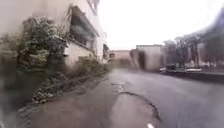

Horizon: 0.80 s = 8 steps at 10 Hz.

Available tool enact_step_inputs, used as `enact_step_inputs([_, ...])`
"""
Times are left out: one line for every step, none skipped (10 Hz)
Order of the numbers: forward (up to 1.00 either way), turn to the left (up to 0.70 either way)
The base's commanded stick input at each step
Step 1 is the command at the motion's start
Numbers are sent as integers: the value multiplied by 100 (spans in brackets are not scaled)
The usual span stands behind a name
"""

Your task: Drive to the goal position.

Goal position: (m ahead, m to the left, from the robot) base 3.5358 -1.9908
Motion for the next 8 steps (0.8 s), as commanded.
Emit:
enact_step_inputs([50,-42])
enact_step_inputs([50,-42])
enact_step_inputs([50,-42])
enact_step_inputs([50,-42])
enact_step_inputs([50,-42])
enact_step_inputs([50,-42])
enact_step_inputs([50,-42])
enact_step_inputs([50,-42])
